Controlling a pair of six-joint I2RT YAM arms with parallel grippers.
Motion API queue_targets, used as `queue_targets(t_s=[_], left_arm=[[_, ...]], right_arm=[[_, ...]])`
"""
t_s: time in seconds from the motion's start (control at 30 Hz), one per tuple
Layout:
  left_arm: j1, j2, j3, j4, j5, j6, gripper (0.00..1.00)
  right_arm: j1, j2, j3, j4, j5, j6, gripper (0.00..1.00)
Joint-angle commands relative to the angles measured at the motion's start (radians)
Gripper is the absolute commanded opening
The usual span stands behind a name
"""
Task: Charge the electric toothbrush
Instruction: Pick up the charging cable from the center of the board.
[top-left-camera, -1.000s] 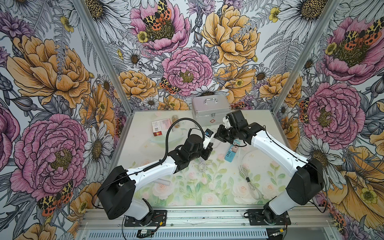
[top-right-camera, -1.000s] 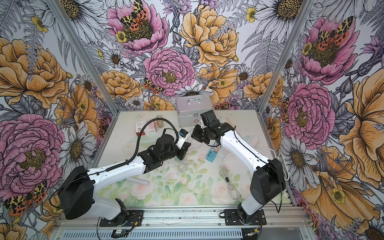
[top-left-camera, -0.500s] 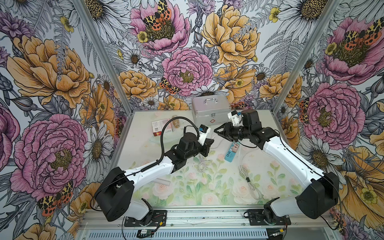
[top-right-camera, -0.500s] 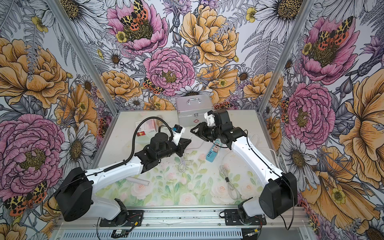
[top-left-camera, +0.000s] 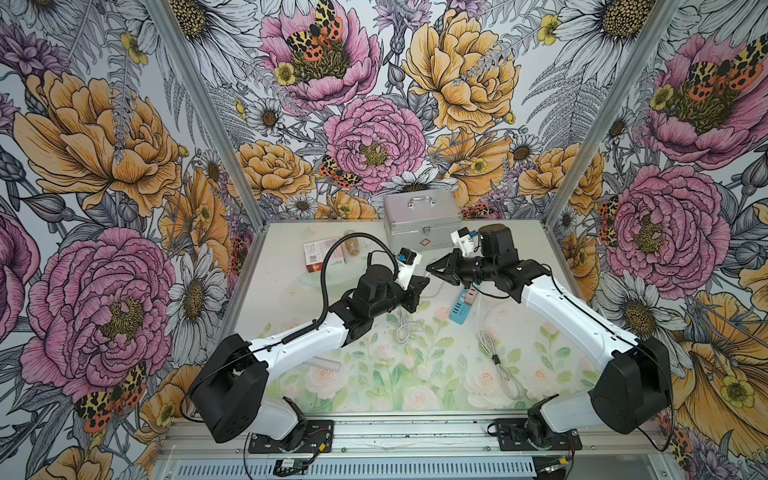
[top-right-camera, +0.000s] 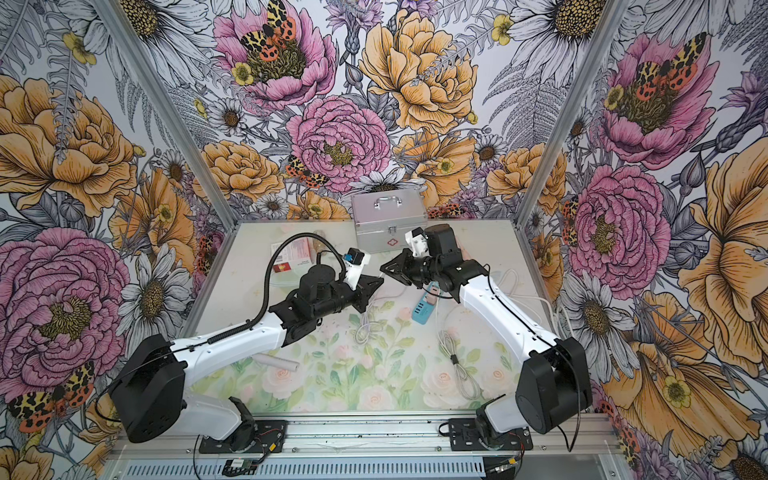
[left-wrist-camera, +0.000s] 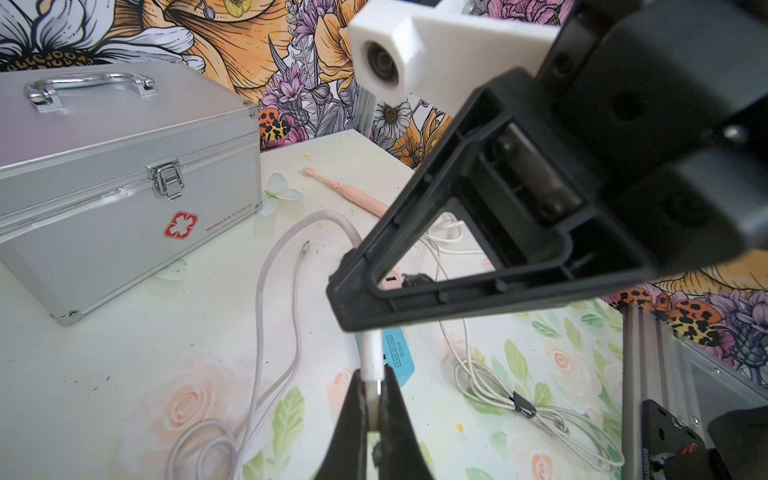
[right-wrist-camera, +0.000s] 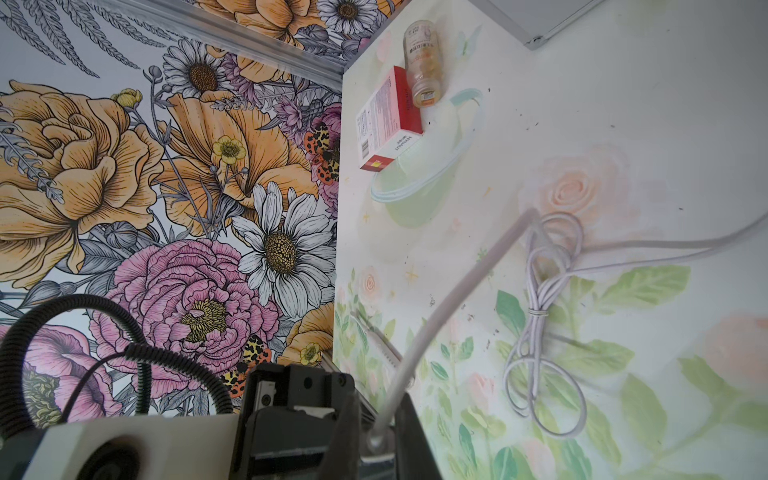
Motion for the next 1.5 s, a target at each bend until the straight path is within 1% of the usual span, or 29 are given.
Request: queue_targets(t_s=[0.0, 0.1, 0.23, 0.3, 0.33, 0.43, 0.5, 0.67, 0.73, 0.83, 0.9, 1.07, 1.17, 1.2, 1.37, 1.47], left_arm=[[-0.001, -0.017, 0.000, 0.031, 0.011, 0.016, 0.00], [-0.001, -0.024, -0.001, 0.031, 0.015, 0.022, 0.00], [-0.002, -0.030, -0.009, 0.031, 0.039, 0.030, 0.00], [-0.011, -0.041, -0.014, 0.038, 0.041, 0.036, 0.00], [-0.013, -0.042, -0.014, 0.037, 0.041, 0.041, 0.00], [-0.014, -0.038, -0.014, 0.024, 0.042, 0.046, 0.00], [-0.013, -0.039, -0.018, 0.025, 0.041, 0.045, 0.00], [-0.013, -0.042, -0.013, 0.023, 0.046, 0.048, 0.00], [-0.015, -0.042, -0.013, 0.022, 0.045, 0.048, 0.00], [-0.015, -0.039, -0.013, 0.015, 0.040, 0.049, 0.00], [-0.015, -0.037, -0.013, 0.014, 0.030, 0.047, 0.00], [-0.014, -0.023, 0.008, 0.001, -0.008, 0.044, 0.00], [-0.013, -0.020, 0.018, 0.002, -0.004, 0.047, 0.00], [-0.013, -0.019, 0.019, 0.002, -0.003, 0.045, 0.00], [-0.013, -0.008, 0.023, -0.001, 0.005, 0.048, 0.00], [-0.014, -0.014, 0.016, -0.001, -0.003, 0.047, 0.00]], right_arm=[[0.000, 0.000, -0.013, 0.036, -0.011, -0.001, 0.05], [0.000, -0.002, -0.017, 0.038, 0.004, -0.009, 0.00], [-0.003, -0.004, -0.020, 0.040, 0.017, -0.017, 0.00], [-0.008, -0.001, -0.024, 0.042, 0.023, -0.003, 0.05], [-0.009, 0.001, -0.022, 0.043, 0.025, 0.000, 0.06], [-0.013, -0.018, -0.012, 0.049, 0.056, 0.005, 0.16], [-0.016, -0.024, -0.001, 0.050, 0.057, 0.004, 0.20], [-0.026, -0.030, -0.017, 0.049, 0.068, 0.005, 0.22], [-0.026, -0.030, -0.017, 0.051, 0.069, 0.004, 0.20], [-0.027, -0.040, -0.020, 0.052, 0.072, -0.004, 0.19], [-0.023, -0.042, -0.020, 0.054, 0.064, -0.004, 0.17], [0.000, -0.034, -0.036, 0.054, 0.040, 0.005, 0.17], [0.004, -0.036, -0.051, 0.054, 0.040, 0.007, 0.16], [0.004, -0.037, -0.053, 0.054, 0.043, 0.008, 0.15], [0.008, -0.036, -0.047, 0.055, 0.054, 0.001, 0.01], [0.010, -0.040, -0.043, 0.055, 0.067, 0.004, 0.00]])
